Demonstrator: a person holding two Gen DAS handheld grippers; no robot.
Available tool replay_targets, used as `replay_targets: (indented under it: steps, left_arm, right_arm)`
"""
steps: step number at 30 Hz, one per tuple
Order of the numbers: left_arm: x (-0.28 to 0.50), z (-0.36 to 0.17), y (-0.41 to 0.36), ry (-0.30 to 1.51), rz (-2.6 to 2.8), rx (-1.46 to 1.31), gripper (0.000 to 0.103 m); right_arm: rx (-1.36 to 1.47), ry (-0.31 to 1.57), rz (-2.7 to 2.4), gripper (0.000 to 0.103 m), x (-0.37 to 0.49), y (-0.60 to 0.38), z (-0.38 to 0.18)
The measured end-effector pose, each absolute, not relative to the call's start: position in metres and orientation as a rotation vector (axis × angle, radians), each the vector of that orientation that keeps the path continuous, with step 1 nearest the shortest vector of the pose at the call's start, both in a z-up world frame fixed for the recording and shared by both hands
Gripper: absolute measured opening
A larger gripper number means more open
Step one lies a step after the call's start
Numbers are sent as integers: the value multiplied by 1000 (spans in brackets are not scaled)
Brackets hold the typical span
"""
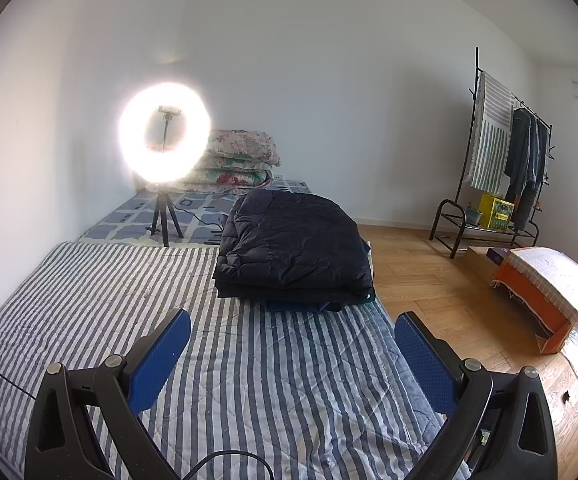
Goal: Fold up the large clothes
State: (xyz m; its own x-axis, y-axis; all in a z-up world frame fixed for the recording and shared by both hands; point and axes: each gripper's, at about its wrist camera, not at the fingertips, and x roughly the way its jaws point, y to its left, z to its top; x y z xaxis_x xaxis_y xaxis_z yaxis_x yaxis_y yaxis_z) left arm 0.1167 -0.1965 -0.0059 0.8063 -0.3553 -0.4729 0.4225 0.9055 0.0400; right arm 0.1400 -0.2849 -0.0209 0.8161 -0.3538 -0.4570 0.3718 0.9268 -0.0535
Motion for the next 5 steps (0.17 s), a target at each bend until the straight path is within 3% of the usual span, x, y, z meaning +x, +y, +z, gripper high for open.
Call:
replay_targets:
  steps: [5]
  left_arm:
    - [116,-4,-194,461,-402,129,103]
  right_arm:
    - [36,483,-384,103,141,-284,-22]
